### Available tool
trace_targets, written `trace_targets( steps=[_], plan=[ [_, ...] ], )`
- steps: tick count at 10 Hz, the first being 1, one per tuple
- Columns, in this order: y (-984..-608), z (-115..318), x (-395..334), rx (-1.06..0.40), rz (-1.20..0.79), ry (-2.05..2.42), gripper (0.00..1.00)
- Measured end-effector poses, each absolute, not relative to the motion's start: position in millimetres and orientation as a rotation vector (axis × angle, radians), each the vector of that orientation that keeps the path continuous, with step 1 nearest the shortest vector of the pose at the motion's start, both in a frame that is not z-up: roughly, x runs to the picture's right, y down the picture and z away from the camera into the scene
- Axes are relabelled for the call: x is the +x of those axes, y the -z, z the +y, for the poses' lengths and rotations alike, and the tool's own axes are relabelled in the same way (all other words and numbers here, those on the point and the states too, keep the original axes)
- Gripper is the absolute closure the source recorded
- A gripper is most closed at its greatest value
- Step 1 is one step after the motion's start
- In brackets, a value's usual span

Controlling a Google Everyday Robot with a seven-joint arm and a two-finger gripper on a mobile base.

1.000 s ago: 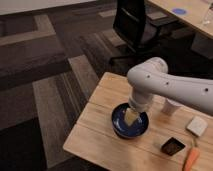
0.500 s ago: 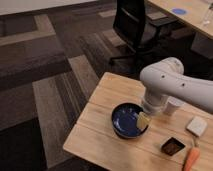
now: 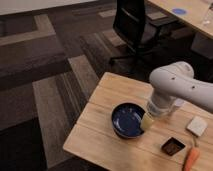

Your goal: Place the eraser in the ceramic cup

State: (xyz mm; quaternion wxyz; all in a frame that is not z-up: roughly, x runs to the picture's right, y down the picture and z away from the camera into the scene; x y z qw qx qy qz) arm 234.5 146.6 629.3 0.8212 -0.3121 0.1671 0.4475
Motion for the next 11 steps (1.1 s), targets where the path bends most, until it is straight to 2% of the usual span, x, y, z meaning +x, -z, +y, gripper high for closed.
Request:
trace_targets(
  steps=[6,11],
  plan=[
    [-628.1,204.3,288.2,-0.615,0.375,-0.856,0.35],
    [-615.7,226.4,307.5,-0.605,0.381,-0.791,0.36]
  ],
)
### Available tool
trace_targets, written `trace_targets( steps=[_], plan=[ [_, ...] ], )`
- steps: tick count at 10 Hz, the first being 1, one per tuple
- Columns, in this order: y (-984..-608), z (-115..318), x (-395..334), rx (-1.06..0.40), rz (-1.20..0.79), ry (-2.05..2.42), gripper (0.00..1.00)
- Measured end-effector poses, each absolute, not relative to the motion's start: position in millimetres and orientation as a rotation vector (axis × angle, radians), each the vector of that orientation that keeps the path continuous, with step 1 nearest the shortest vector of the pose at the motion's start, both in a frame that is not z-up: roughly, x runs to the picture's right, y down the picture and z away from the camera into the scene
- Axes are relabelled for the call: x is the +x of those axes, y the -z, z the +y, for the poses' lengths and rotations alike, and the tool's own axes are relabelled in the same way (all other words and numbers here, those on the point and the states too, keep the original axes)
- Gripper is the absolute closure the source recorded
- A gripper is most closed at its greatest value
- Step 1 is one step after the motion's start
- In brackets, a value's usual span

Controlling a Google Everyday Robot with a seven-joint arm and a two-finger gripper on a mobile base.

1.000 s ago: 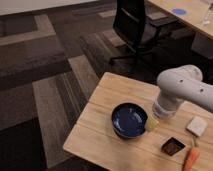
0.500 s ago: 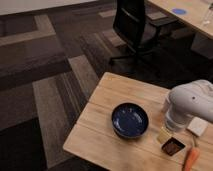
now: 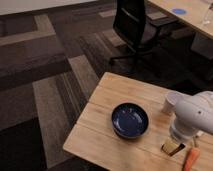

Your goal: Place the eraser in the ceramic cup

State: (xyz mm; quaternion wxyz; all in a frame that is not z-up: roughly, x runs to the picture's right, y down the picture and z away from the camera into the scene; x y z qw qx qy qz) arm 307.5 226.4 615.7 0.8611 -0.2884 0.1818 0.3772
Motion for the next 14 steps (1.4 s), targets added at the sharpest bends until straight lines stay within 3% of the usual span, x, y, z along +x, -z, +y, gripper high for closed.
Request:
trace_targets(
  steps=[4,6,8,9,10,14],
  plan=[
    [-608.6,224.7,315.7,-0.625,0.375,-0.831,0.96],
    [-599.4,199.6,316.4,-0.646,0.344,-0.859,1.0],
    [-589.2,131.5,338.3,-0.602,0.354,-0.805,1.0],
    [-578.2,67.1,364.0,-0.512,0.398,-0.801,1.0],
    [-574.2,48.2,371.4,-0.482,0.412,-0.808,1.0],
    [-572.0,38.8,375.2,-0.467,0.418,-0.818,1.0]
  ],
)
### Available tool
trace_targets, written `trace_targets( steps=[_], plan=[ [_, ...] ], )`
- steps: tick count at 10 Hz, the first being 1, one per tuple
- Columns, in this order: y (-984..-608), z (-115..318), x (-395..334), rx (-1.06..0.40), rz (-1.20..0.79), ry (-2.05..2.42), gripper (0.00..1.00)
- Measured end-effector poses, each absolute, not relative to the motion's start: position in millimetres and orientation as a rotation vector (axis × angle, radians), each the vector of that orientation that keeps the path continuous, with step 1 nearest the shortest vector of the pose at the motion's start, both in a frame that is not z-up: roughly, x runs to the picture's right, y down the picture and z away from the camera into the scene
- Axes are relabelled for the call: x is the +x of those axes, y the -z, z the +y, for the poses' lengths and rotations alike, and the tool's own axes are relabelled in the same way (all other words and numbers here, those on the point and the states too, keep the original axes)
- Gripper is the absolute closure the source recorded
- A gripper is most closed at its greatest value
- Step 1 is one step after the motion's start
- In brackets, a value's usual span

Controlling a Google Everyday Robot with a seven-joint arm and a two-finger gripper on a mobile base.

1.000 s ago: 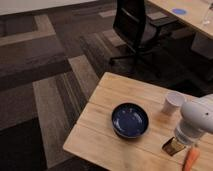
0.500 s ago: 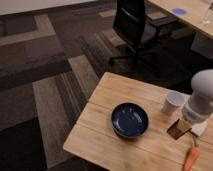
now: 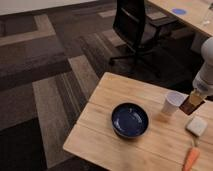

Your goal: Place the eraser in the ceramic cup

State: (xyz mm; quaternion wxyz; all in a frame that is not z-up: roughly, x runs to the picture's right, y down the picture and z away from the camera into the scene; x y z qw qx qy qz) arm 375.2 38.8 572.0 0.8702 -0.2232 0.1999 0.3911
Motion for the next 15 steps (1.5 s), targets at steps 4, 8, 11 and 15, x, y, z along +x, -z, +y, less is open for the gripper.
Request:
trace_targets(
  steps=[4,8,11,15],
  plan=[
    [-598.2,8.6,379.5,-0.399,0.442,-0.711,1.0],
    [-629.1,-7.6,378.3,-0.396,0.426,-0.683,1.0],
    [-655.9,-0.3,376.8,-0.457,0.388,-0.679,1.0],
    [-678.4,21.7,374.0,-0.557,0.351,-0.683,1.0]
  ],
)
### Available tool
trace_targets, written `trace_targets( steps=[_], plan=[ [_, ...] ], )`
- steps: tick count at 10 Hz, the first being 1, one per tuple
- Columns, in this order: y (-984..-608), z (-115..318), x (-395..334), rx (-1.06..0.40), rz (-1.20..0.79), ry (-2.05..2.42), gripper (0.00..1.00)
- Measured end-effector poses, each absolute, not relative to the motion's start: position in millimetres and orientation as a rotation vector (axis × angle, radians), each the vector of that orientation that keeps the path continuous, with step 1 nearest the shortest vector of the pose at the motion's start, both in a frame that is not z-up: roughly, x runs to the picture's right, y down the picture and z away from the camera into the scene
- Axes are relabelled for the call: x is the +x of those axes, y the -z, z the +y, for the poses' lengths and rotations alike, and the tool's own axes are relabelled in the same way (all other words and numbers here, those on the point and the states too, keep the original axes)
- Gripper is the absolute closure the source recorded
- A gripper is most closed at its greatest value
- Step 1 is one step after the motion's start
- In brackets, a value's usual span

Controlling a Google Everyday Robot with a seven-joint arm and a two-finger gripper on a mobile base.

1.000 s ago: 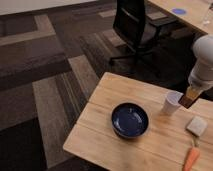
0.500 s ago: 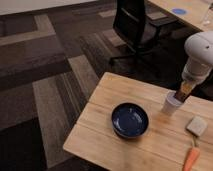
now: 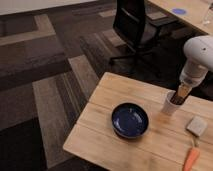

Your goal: Place the eraser in the ceramic cup

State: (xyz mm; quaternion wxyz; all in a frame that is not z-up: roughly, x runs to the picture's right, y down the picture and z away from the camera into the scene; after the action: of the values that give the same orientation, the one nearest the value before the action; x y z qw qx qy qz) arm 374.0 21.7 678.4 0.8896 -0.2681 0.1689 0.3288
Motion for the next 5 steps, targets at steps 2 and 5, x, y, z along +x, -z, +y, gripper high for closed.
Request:
trace_targets(
  steps=[2,5],
  plan=[
    [-688.4,30.7,374.2,-0.607,0.337,-0.682,1.0],
    [-690.3,26.0,381.1,-0.61,0.356,-0.682,0.74]
  ],
)
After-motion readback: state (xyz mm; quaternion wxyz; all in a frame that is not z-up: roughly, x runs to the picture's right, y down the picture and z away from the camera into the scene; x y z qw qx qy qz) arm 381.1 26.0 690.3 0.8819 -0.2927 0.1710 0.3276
